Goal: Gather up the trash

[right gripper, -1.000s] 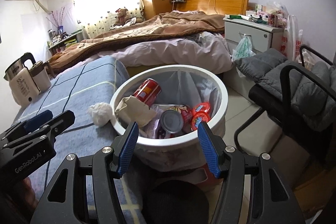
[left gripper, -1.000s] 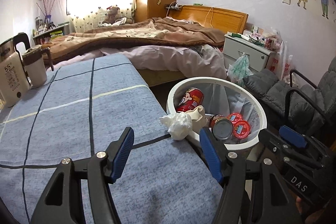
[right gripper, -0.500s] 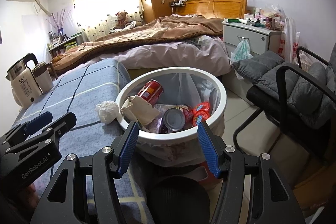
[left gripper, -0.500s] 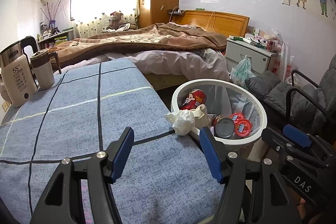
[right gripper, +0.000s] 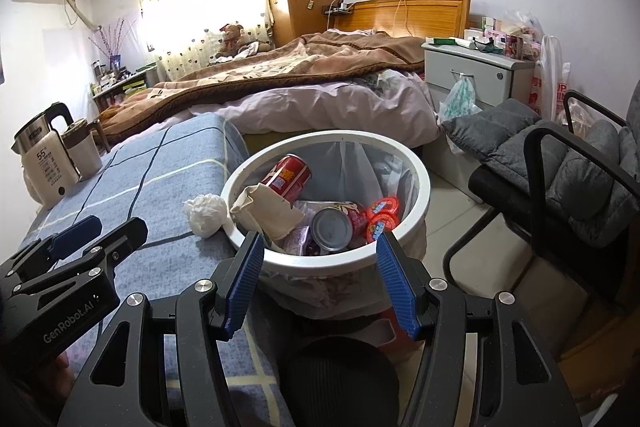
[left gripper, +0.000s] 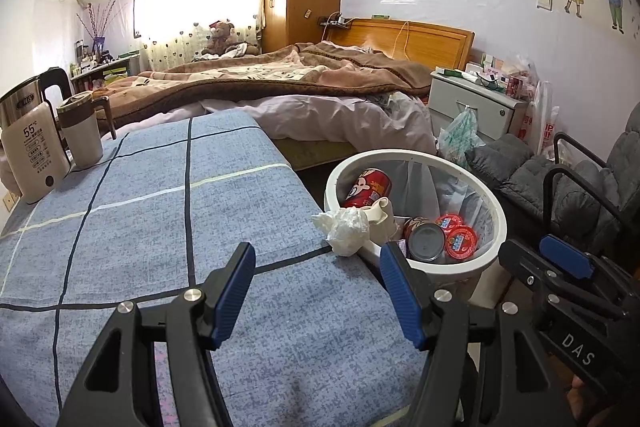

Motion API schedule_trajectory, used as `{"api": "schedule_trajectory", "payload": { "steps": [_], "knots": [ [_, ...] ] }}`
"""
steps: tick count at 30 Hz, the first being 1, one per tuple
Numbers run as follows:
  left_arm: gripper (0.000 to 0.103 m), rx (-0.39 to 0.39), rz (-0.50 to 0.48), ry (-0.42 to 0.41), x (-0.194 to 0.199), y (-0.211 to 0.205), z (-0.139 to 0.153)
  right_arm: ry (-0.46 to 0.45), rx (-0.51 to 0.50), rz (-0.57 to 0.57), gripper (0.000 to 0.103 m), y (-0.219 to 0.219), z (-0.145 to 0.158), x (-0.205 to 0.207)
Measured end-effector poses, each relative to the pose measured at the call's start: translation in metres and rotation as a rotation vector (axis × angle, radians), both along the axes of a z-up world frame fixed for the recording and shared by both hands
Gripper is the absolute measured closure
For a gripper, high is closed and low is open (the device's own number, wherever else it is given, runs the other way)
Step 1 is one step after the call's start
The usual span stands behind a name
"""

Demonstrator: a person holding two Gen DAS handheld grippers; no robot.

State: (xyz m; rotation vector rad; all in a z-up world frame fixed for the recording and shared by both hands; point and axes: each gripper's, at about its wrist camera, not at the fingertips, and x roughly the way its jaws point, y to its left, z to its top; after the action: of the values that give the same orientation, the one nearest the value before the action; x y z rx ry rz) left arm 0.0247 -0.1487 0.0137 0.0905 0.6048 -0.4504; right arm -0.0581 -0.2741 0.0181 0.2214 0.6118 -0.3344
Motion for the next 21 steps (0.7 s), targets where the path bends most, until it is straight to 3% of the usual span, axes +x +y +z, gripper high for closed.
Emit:
{"api": "schedule_trajectory", "payload": {
  "steps": [21],
  "knots": [
    [0.036,0.005,0.003,0.004,-0.0027,0.0002,0.0023,-0.001,0.001,-0.001,0.044,0.0003,0.0003,-0.0008]
  ]
}}
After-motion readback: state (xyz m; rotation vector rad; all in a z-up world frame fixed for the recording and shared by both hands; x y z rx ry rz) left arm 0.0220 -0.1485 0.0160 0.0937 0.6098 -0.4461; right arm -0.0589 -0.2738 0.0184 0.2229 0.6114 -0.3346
